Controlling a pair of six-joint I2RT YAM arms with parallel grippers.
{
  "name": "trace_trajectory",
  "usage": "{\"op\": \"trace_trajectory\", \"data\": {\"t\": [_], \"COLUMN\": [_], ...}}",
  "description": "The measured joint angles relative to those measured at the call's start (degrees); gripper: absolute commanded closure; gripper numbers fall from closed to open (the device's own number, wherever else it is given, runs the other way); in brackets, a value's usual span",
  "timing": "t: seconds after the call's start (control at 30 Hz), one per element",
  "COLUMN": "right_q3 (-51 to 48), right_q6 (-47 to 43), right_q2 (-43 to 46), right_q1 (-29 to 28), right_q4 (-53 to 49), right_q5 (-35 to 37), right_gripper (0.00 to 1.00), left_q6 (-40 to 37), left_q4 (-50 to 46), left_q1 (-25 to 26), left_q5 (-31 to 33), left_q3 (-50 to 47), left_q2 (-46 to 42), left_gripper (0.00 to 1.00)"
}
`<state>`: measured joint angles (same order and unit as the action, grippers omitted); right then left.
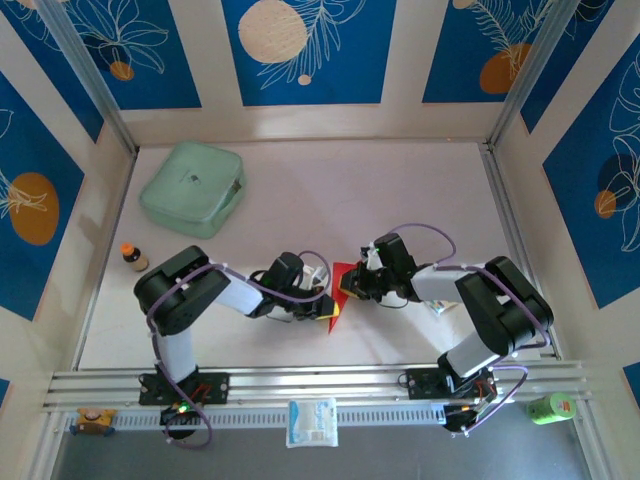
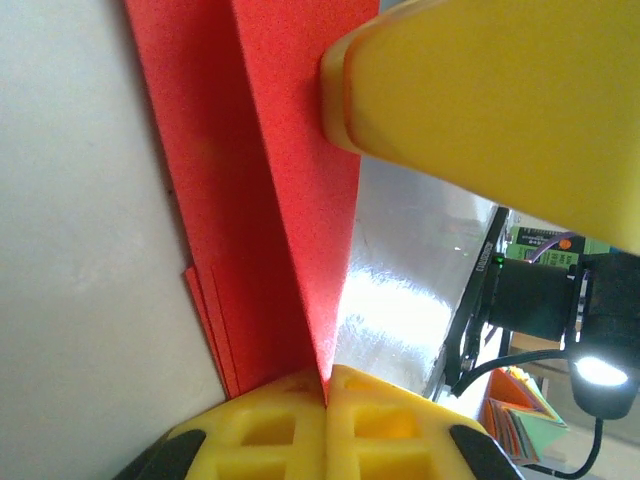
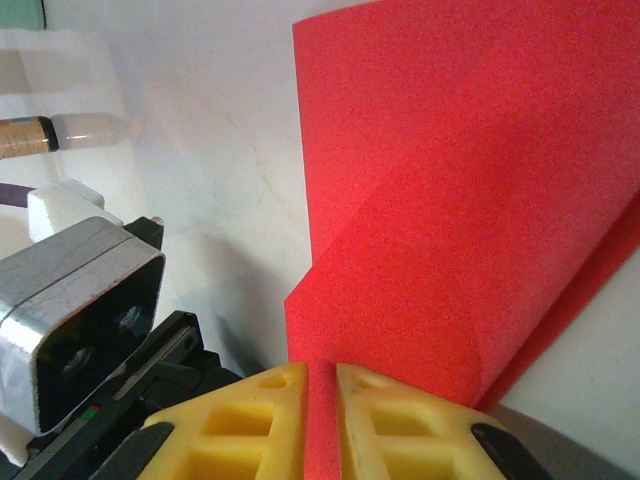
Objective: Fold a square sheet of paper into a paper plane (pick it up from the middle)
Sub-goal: Fold the wing for the fifth time at the center of the table.
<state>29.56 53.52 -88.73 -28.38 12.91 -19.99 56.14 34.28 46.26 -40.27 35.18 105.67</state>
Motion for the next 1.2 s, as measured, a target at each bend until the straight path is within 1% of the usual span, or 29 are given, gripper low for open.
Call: {"op": "trace_trajectory", "data": {"t": [0.3,0.63,0.8,0.87,0.9,0.93,1.07,1.2], "right_q3": [0.5,1.4,1.6,1.9,2.2,2.4,3.1,3.2], "right_q6": [0.0,0.0,0.1,0.1,0.1,0.1,0.1,0.1], "right_q2": [-1.1,-4.6,-5.5,-5.9,-6.2,-6.4,-6.9,-7.0], "right_q1": [0.1,0.3,0.3,0.3,0.3,0.3,0.3,0.3], "right_q4": [0.7,2.1,2.6,2.7,2.6,2.6,2.1,1.9], "right_q5": [-0.5,-1.3,-1.7,-2.1,-2.3,-2.4,-2.5,-2.5], "right_gripper": [0.85,0.86,0.87,0.88,0.88,0.88,0.88,0.88], "left_q6": [2.2,5.3,5.6,5.6,5.5,5.5,5.2,4.3], "left_q4": [1.4,6.7,7.3,7.3,7.3,7.3,6.6,4.2], "left_q1": [-0.4,-1.0,-1.1,-1.1,-1.1,-1.2,-1.1,-1.0], "left_q5": [-0.5,-1.9,-2.0,-2.1,-2.1,-2.1,-2.1,-1.9], "left_q3": [-0.3,-1.7,-1.9,-1.9,-1.9,-1.9,-1.9,-1.3], "left_q2": [0.5,1.9,2.1,2.1,2.1,2.1,1.4,0.7], "left_gripper": [1.0,1.0,1.0,0.95,0.9,0.89,0.84,0.84]}}
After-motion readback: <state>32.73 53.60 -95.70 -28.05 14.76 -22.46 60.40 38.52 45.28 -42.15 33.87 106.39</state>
